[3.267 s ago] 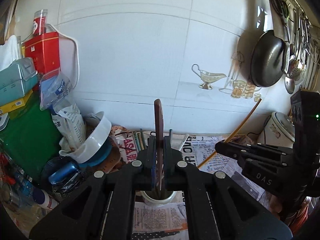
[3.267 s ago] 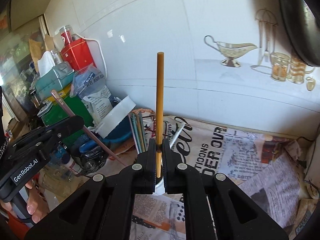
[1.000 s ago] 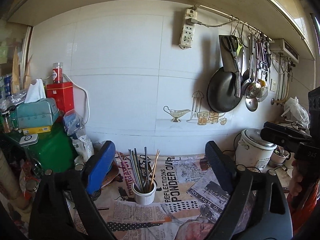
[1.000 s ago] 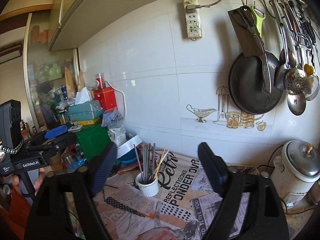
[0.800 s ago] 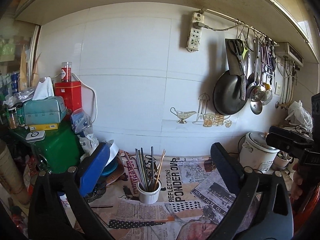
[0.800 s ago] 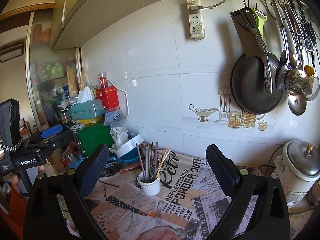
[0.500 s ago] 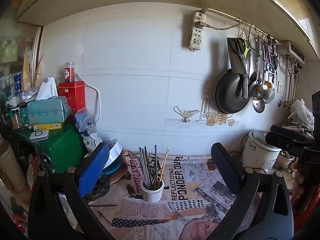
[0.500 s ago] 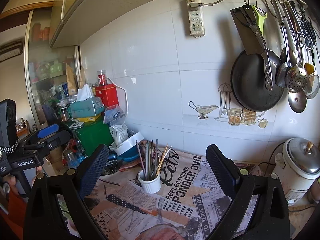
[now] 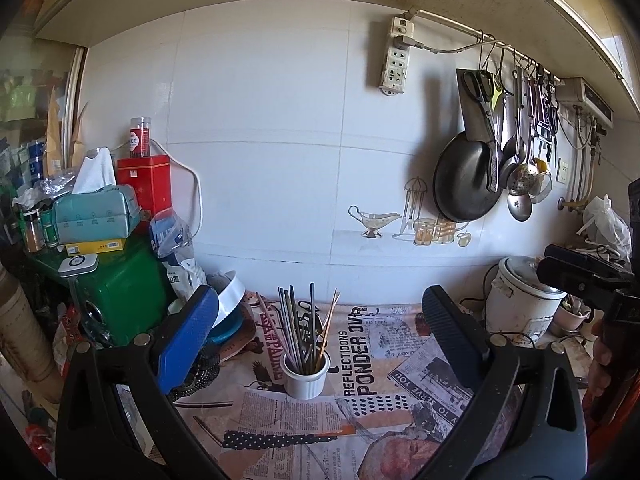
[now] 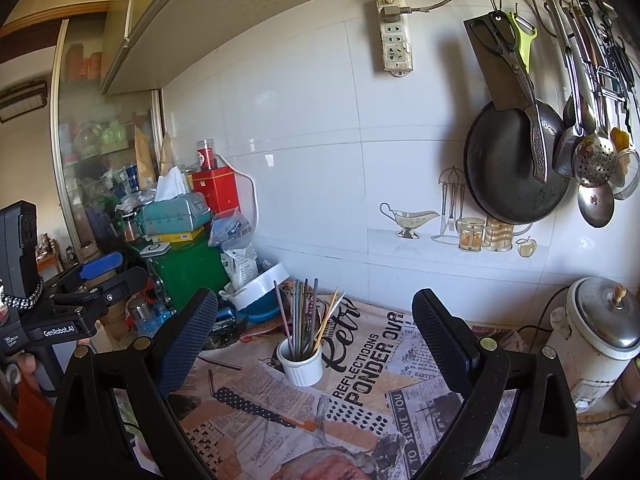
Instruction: Organize utensils
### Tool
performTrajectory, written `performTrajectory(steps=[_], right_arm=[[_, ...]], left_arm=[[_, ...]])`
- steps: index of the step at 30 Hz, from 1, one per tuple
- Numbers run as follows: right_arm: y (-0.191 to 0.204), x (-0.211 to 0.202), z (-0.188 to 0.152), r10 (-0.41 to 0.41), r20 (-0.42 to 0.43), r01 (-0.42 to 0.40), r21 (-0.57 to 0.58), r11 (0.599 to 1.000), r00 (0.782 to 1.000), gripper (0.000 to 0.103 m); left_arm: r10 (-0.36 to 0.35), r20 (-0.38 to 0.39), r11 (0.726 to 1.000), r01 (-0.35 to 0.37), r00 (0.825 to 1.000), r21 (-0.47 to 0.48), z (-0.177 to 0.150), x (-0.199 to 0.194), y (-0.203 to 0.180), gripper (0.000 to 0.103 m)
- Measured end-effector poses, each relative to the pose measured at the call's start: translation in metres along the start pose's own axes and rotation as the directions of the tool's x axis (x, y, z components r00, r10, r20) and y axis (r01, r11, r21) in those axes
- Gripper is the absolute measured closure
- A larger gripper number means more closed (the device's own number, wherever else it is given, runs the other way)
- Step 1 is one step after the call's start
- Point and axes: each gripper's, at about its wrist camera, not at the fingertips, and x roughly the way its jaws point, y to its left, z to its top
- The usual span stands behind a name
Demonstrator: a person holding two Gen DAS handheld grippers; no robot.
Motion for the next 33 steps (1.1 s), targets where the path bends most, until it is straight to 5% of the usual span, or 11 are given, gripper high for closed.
performTrajectory(steps=[33], right_arm=[[0.001, 0.008, 0.003, -0.024, 0.009, 0.023, 0.024, 0.999, 1.000, 0.005]], left_arm=[[-0.037, 0.000, 0.999, 0.037, 0.999, 0.023, 0.006, 0.015, 0.000, 0.001]])
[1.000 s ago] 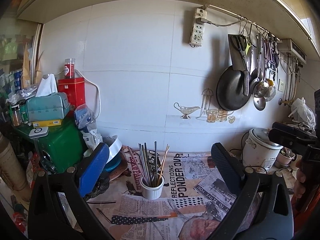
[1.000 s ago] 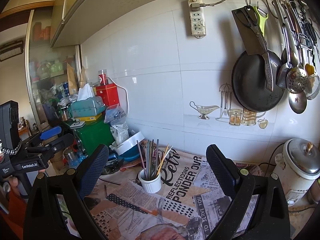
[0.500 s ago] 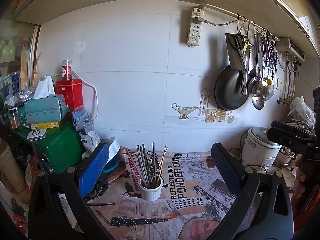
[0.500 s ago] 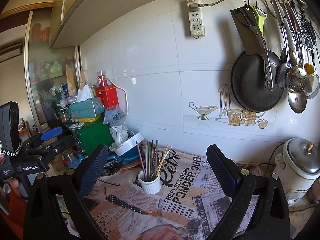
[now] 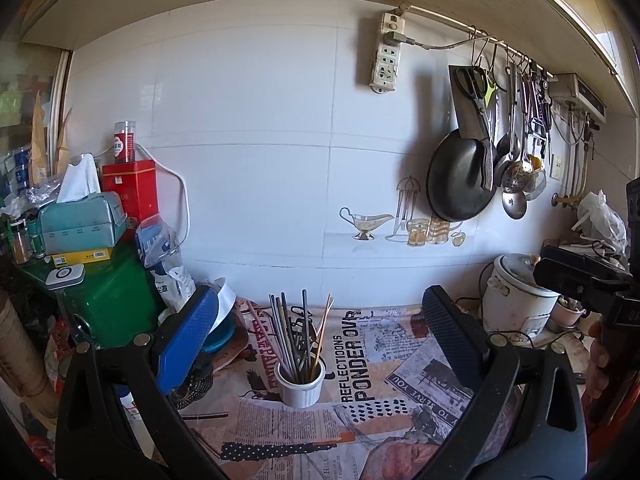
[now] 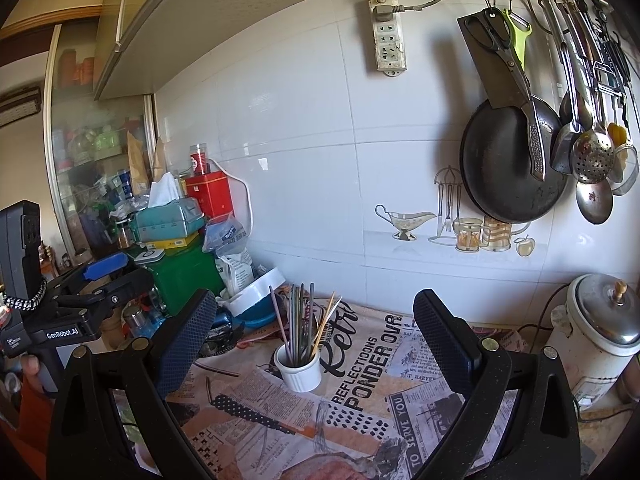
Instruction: Organize utensils
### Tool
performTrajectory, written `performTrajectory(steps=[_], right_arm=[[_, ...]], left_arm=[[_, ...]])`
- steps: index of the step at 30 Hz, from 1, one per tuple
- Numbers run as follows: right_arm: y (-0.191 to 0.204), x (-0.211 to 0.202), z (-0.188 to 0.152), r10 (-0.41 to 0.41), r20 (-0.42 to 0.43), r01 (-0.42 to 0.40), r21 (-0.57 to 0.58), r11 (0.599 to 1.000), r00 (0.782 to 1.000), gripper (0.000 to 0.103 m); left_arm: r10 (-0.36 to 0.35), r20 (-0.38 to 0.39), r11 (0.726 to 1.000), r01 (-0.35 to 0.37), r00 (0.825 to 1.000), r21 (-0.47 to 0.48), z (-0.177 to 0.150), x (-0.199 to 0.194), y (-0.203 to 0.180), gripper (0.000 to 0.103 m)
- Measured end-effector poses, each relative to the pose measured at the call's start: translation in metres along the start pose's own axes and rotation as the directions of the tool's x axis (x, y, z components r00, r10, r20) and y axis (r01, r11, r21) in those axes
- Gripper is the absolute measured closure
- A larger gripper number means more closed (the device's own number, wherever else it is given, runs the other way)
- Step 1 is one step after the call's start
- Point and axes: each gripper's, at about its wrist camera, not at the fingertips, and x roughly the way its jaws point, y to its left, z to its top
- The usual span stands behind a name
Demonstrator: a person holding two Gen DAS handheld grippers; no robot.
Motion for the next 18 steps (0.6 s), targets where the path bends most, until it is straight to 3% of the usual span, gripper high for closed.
performTrajectory(steps=[18], right_arm=[[-0.008, 0.001, 0.000, -0.042, 0.016, 0.042, 0.028, 0.999, 0.999, 0.004]], left_arm=[[-0.057, -0.005, 0.998, 0.057, 0.998, 0.016, 0.009, 0.016, -0.001, 0.001]])
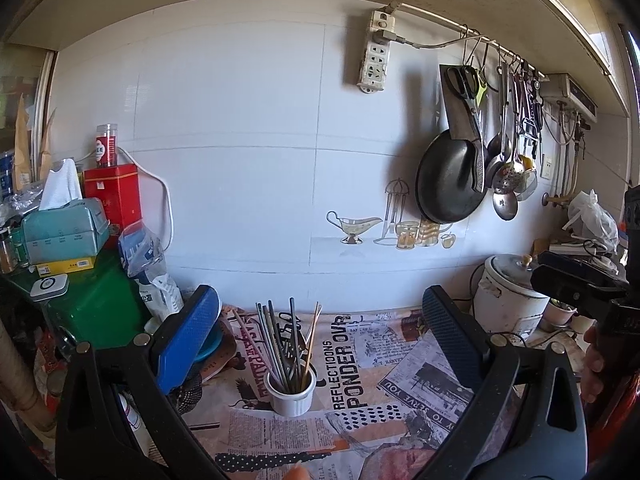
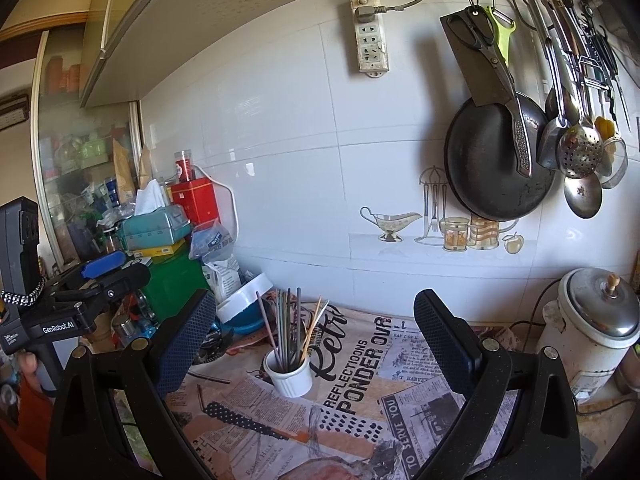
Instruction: Organize utensils
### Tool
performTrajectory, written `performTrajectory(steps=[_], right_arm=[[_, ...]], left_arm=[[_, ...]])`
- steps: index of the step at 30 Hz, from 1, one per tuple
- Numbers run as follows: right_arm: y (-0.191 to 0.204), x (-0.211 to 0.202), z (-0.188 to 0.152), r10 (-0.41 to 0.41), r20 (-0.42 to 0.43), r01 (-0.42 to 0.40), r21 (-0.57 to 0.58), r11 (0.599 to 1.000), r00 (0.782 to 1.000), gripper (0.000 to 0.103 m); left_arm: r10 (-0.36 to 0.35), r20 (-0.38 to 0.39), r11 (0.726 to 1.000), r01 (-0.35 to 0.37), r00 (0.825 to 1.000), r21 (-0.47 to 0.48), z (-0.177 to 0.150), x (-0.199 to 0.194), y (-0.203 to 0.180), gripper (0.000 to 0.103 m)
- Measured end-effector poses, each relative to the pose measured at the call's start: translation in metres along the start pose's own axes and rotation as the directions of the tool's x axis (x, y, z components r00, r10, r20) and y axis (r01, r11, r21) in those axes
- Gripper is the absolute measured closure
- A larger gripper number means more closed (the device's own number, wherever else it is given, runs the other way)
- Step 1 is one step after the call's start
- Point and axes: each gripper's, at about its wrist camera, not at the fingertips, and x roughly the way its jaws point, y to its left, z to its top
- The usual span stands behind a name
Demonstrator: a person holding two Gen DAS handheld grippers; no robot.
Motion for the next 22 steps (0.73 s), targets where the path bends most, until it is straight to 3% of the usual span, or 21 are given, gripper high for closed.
performTrajectory(steps=[22], right_arm=[[-0.0039, 0.0096, -0.0022, -0.010, -0.011, 0.010, -0.002, 1.000, 1.000, 0.002]], left_arm=[[-0.018, -0.001, 1.000, 0.018, 1.000, 0.006, -0.0005, 0.0103, -0.0018, 0.001]])
